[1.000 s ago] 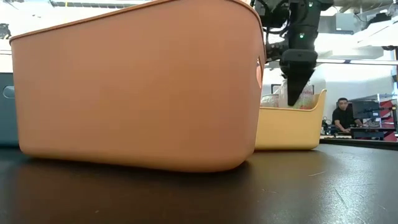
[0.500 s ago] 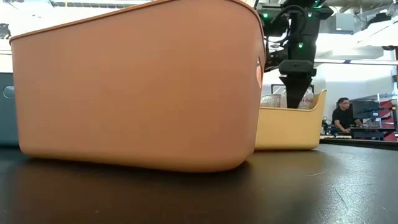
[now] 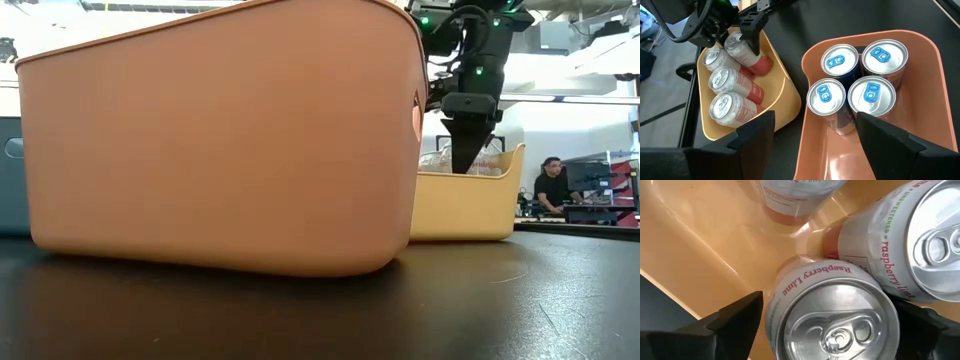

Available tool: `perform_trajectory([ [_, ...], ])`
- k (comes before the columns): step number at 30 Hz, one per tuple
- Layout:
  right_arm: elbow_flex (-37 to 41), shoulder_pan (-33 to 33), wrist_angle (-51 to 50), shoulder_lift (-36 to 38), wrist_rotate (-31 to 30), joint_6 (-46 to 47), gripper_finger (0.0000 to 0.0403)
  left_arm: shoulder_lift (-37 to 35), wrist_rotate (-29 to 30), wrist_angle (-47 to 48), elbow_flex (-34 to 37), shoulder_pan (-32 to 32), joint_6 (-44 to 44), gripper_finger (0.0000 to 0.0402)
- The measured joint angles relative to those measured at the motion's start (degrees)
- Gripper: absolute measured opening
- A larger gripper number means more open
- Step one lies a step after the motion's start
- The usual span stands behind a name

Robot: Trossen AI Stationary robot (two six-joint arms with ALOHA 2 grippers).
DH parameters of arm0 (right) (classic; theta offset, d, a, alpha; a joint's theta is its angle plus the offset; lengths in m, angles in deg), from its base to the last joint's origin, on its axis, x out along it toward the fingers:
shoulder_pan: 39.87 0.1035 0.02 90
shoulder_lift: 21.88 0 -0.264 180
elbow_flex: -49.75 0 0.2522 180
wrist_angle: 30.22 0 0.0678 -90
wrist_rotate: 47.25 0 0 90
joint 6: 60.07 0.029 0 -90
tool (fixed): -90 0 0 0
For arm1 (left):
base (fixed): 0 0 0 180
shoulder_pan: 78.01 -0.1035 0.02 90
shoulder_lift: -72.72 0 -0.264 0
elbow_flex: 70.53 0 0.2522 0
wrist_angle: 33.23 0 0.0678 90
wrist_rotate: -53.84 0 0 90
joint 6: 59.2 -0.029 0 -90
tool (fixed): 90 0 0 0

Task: Sort soda cans
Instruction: Put the pink soda can into the yellow bin

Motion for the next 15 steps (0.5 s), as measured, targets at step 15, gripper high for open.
perform_trajectory([
  [15,-1.57,1.36,-2.23,0.0,-0.22,-0.07,0.0388,0.0,0.0,-0.02,0.0,0.0,0.32,0.0275],
])
